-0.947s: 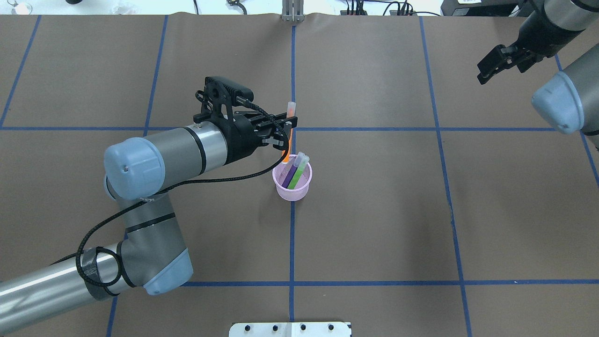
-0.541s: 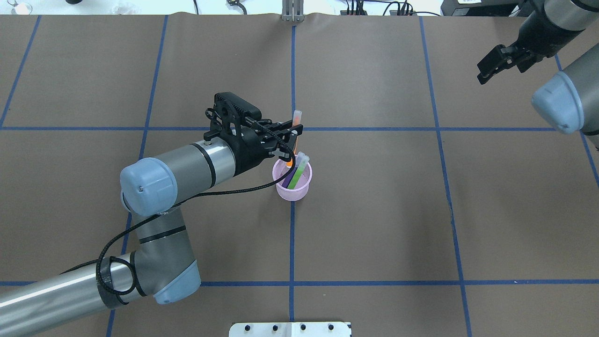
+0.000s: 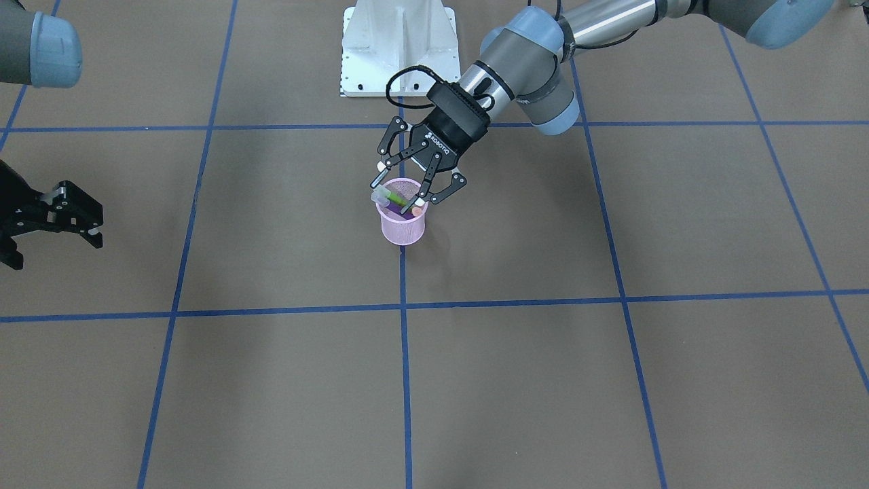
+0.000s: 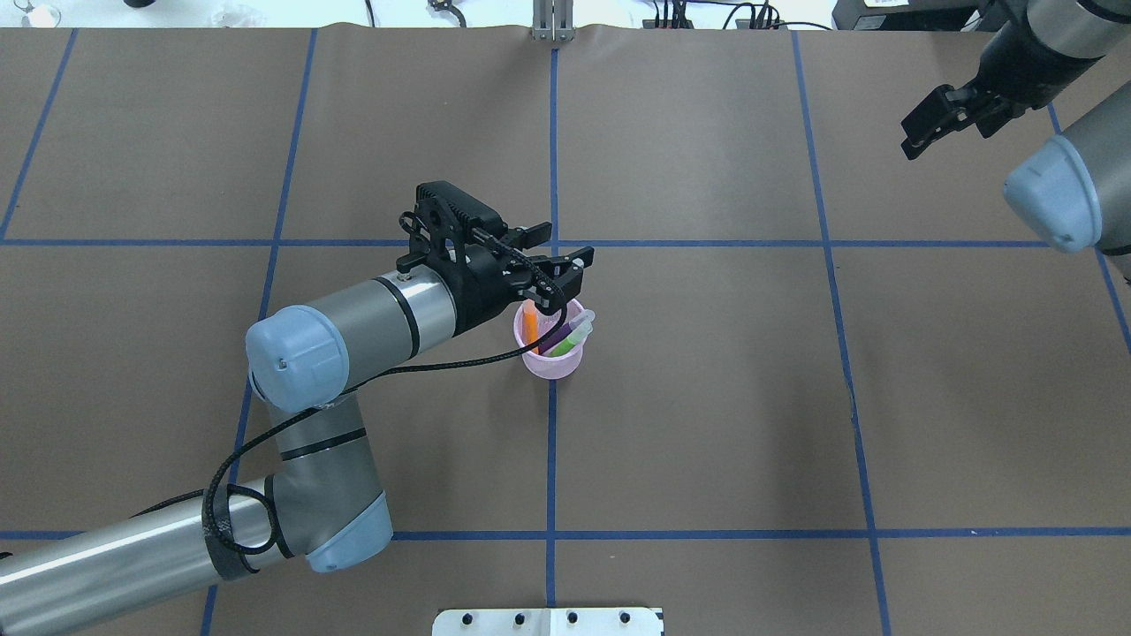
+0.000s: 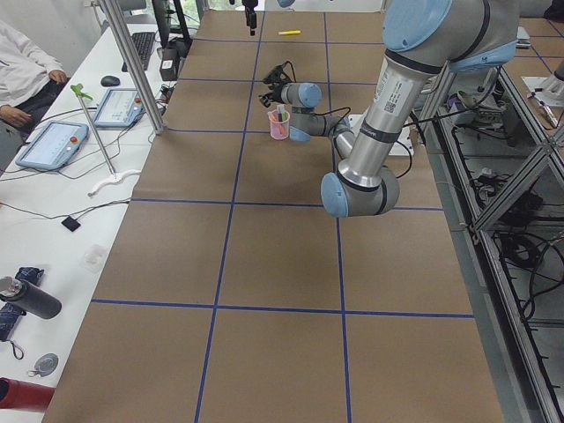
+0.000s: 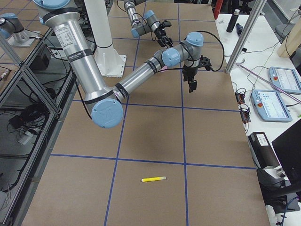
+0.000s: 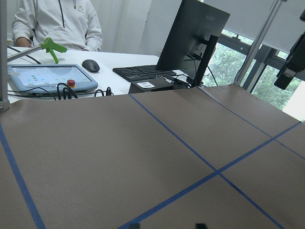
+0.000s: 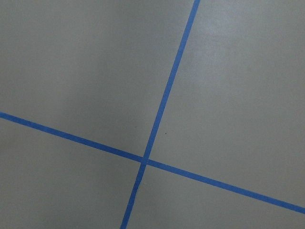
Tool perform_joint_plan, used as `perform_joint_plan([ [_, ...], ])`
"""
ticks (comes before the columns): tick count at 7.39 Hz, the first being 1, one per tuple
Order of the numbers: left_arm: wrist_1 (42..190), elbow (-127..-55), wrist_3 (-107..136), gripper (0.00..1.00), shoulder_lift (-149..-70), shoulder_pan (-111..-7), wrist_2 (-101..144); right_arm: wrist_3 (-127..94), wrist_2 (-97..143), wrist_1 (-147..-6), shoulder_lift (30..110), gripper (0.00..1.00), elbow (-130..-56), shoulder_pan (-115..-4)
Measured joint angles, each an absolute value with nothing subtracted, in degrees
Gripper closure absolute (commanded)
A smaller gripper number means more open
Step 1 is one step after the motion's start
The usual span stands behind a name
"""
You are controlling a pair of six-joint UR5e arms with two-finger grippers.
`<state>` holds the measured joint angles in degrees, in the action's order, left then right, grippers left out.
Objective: Collect pens into pen holder
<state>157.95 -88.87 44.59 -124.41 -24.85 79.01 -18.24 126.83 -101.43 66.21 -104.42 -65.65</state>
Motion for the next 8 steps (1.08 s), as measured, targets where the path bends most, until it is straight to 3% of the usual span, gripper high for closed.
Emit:
perform_joint_plan([
  [2,156.85,-91.47,44.94,0.01,-123.22,-24.88,79.8,-17.58,126.88,-101.23,66.75,0.0,-104.39,-65.97],
  [4,148.84,-96.68,44.99,0.01,-117.29,-28.15,85.15,-16.29,126.99,-97.28,70.47,0.0,-104.28,-67.8],
  [8,128.1,-107.21,43.36,0.01,-104.2,-48.45,114.52,-14.1,127.02,-79.98,86.68,0.0,-102.95,-73.69],
])
